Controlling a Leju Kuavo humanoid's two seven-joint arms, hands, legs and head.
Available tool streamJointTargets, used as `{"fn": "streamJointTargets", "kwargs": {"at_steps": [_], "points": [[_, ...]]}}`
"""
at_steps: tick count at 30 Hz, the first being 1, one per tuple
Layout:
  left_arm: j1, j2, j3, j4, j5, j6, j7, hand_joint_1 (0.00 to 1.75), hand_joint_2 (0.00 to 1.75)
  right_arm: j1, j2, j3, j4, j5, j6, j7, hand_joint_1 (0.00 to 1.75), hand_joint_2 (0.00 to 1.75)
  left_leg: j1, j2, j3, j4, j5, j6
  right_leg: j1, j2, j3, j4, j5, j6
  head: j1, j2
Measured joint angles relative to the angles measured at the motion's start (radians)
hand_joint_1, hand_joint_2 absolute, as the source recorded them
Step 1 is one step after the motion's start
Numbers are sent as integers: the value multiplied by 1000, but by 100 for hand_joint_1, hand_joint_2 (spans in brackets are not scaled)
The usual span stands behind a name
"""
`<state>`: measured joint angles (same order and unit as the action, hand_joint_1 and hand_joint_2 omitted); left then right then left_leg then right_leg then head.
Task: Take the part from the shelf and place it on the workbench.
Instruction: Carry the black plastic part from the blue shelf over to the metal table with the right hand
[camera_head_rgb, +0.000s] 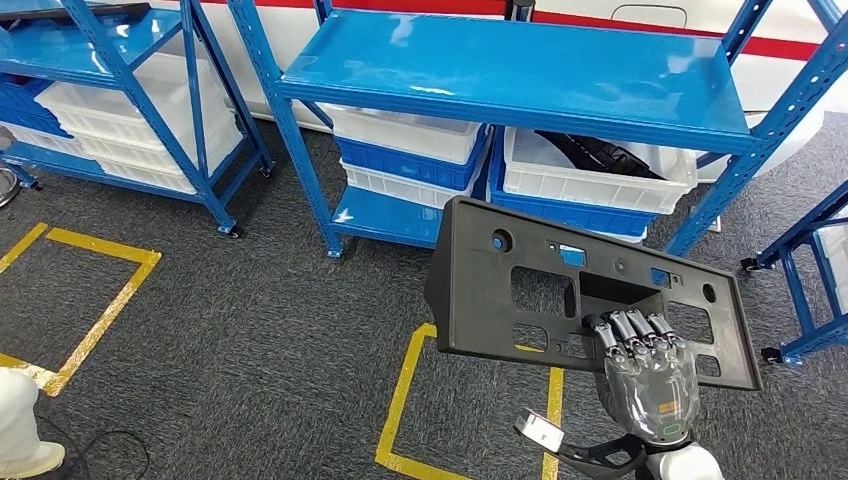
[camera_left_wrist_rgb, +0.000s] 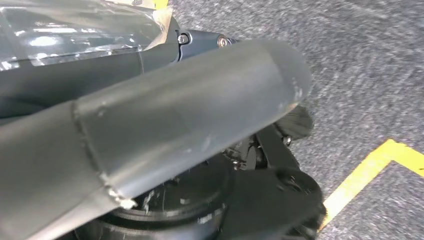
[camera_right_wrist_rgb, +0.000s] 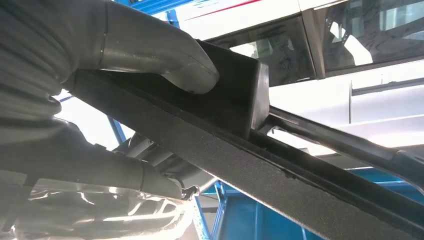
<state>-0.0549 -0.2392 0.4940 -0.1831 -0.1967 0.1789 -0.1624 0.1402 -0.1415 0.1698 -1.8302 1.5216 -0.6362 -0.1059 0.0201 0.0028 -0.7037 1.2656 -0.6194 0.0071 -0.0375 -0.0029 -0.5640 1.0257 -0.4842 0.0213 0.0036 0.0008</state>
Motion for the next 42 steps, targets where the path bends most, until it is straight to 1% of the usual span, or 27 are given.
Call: {"fn": "streamJointTargets", "kwargs": {"at_steps": [2,4,6,8,10,13,14,17,18,19,20,21,22,23,24,25,26,28,30,32,33,34,35,36,38,40,42], "points": [[0,0,0,0,1,0,-1,0,0,0,0,0,0,-3,0,-2,175,175,0,0,-2,53,-8,3,7,-1,-14,0,11,-7,0,0],[0,0,0,0,2,0,-2,0,0,0,2,0,0,-5,0,-4,175,175,-1,-1,34,32,27,14,15,-1,-29,0,24,-9,0,0],[-2,0,0,0,3,1,-4,0,0,-1,4,0,0,-6,0,-6,175,175,-8,-3,121,-76,71,35,21,1,-44,0,39,-9,0,0],[-5,1,0,0,5,3,-6,0,0,-1,10,0,0,-7,0,-12,175,175,-18,-6,210,-204,74,55,26,1,-53,0,53,-3,1,0],[-7,0,0,0,7,6,-8,0,0,-4,16,1,1,-7,0,-17,175,175,-28,-7,241,-261,64,60,24,-1,-57,-3,68,11,0,0],[-7,-3,0,0,8,8,-8,0,0,-6,23,3,1,-7,0,-20,175,175,-29,-3,226,-284,95,62,20,-2,-66,-3,76,25,-2,0],[-7,-3,0,0,9,8,-8,0,0,-6,24,3,2,-7,0,-20,175,175,-27,-1,217,-292,109,63,22,-1,-74,9,57,24,-1,0],[-8,-4,1,0,9,8,-8,0,0,-8,26,5,5,-9,0,-22,175,175,-26,5,180,-297,145,64,19,0,-108,146,-68,11,5,0],[-8,-4,1,0,9,8,-8,0,0,-8,27,5,7,-10,0,-25,175,175,-27,7,164,-296,157,61,18,0,-112,203,-93,14,5,0],[-8,-4,1,0,9,8,-8,0,0,-8,28,5,9,-11,0,-28,175,175,-26,9,147,-294,169,59,16,0,-107,240,-93,25,5,0],[-8,-4,1,0,9,8,-8,0,0,-8,29,5,11,-12,0,-32,175,175,-25,10,131,-290,181,56,14,0,-89,249,-75,40,5,0],[-8,-5,1,0,10,8,-8,0,0,-9,29,5,13,-14,0,-36,175,175,-23,12,113,-284,192,52,11,0,-55,225,-49,55,5,0],[-8,-5,1,0,10,8,-9,0,0,-10,30,5,14,-16,0,-39,175,175,-22,12,96,-275,202,46,7,0,-10,169,-34,66,5,0],[-9,-4,1,0,10,8,-9,0,0,-12,31,5,14,-19,0,-41,175,175,-23,12,79,-263,209,39,7,1,40,100,-34,70,6,0],[-8,-4,1,0,11,8,-9,0,0,-13,32,5,15,-21,0,-43,175,175,-25,12,65,-253,216,33,10,3,78,38,-46,66,7,0],[-8,-4,1,0,11,8,-9,0,0,-15,33,5,16,-23,0,-44,175,175,-28,12,55,-246,224,29,13,5,98,-3,-62,59,7,0],[-7,-3,1,0,11,8,-9,0,0,-15,34,5,18,-24,0,-46,175,175,-30,11,49,-243,232,27,17,7,103,-20,-71,50,6,0],[-5,-3,2,0,11,8,-9,0,0,-15,36,5,20,-24,0,-48,175,175,-27,8,40,-238,236,23,11,5,88,-19,-65,31,3,0],[-2,-2,3,0,12,8,-10,0,0,-17,38,5,21,-25,0,-51,175,175,-20,5,24,-192,176,13,7,2,73,-18,-50,4,2,0],[-1,-2,3,0,14,8,-14,0,0,-19,42,4,23,-41,0,-66,175,175,-17,4,-5,-80,77,3,11,1,52,-18,-33,-18,0,0],[-1,-2,3,0,15,8,-16,0,0,-20,45,2,25,-57,0,-83,175,175,-16,4,-18,-19,47,1,13,2,42,-17,-23,-22,-1,0],[-1,-2,4,0,17,8,-19,0,0,-20,51,-3,27,-75,0,-104,175,175,-16,3,-24,27,41,1,14,5,31,-17,-13,-23,-1,0],[-1,-2,4,0,18,8,-21,0,0,-20,58,-10,31,-92,0,-127,175,175,-16,2,-15,44,57,4,16,9,21,-16,-3,-21,-1,0],[-1,-2,4,0,18,8,-22,0,0,-20,66,-18,35,-104,0,-147,175,175,-16,-2,13,21,85,9,17,14,11,-16,7,-19,-1,0],[-1,-1,4,0,18,9,-22,0,0,-21,83,-33,42,-115,0,-176,175,175,-17,-36,112,-109,120,27,19,28,-5,-16,23,-13,-1,0],[0,-1,4,0,18,11,-22,0,0,-23,100,-47,47,-116,0,-193,175,175,-19,-68,186,-223,115,39,20,42,-16,-15,37,-2,-1,0],[-2,-1,4,0,17,12,-20,0,0,-23,114,-59,50,-114,0,-200,175,175,-24,-60,198,-257,107,43,19,56,-26,-17,51,13,-3,0]]}}
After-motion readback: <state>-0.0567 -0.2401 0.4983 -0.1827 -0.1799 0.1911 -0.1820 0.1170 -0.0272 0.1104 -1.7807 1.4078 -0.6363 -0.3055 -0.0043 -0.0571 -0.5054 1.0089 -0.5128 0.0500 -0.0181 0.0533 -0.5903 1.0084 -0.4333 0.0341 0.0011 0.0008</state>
